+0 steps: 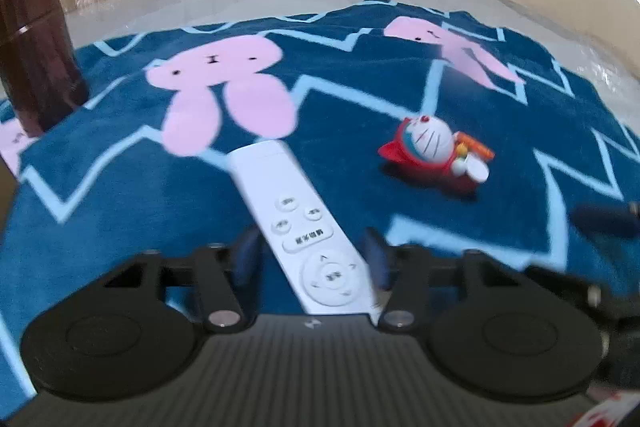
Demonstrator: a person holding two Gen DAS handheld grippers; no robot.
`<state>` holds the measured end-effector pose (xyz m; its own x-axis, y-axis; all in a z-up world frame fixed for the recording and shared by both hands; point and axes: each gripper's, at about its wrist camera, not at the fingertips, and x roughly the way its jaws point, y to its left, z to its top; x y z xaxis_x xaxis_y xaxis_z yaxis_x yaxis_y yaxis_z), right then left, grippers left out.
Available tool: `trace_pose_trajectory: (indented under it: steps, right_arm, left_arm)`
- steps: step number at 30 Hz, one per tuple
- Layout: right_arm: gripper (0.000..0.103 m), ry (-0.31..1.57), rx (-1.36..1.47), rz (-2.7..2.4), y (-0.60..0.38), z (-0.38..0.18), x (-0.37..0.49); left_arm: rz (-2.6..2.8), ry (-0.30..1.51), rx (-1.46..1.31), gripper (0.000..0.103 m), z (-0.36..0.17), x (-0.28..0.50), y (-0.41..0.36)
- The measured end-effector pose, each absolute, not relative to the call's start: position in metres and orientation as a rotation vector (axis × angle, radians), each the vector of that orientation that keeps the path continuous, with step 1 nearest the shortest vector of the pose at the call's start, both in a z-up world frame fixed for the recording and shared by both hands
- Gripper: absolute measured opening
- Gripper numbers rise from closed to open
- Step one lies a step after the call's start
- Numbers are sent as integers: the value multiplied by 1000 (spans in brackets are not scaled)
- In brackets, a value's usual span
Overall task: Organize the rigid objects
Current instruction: 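Grasp the white remote with the left gripper while the right grasps the Doraemon figure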
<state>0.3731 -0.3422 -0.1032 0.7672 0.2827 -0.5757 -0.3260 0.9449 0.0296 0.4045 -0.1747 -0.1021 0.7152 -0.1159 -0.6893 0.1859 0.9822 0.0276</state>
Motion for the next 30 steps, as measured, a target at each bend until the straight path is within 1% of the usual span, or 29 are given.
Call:
trace_pose_trajectory:
  steps: [1, 3, 8, 10, 11, 17, 18, 20, 21, 26, 30]
  right_arm:
    - [61, 610, -72, 334, -341, -102, 376]
    - [61, 594, -73, 347, -337, -100, 383]
    - [63, 555, -115, 379, -325, -96, 413]
    - [68, 545, -145, 396, -320, -95, 426]
    - [69, 543, -162, 406, -318, -96, 432]
    - [69, 602, -255, 440, -302, -111, 465]
    - [69, 613, -268, 437, -300, -113, 467]
    - [54, 630, -276, 435, -297, -117, 468]
    - [52, 632, -270, 423, -297, -117, 466]
    - [51, 674, -183, 379, -300, -109, 438]
    - [51, 734, -106, 365, -306, -103, 391]
  left_arm:
    - [-163, 753, 117, 36, -101, 400, -170]
    - [-153, 752, 136, 34, -100, 394, -157]
    - [-195, 755, 128, 34, -97, 394, -141]
    - [-214, 736, 127, 34, -96, 397, -140]
    - [-221, 728, 126, 34, -96, 398, -140]
    - [-237, 736, 115, 35, -102, 410, -141]
    - [-239, 737, 116, 34, -102, 410, -141]
    - [-243, 737, 119, 33, -101, 407, -140]
    - [-247, 740, 121, 33, -100, 405, -139]
    - [-266, 756, 134, 33, -96, 374, -135]
    - [-284, 776, 124, 33, -95, 330, -128]
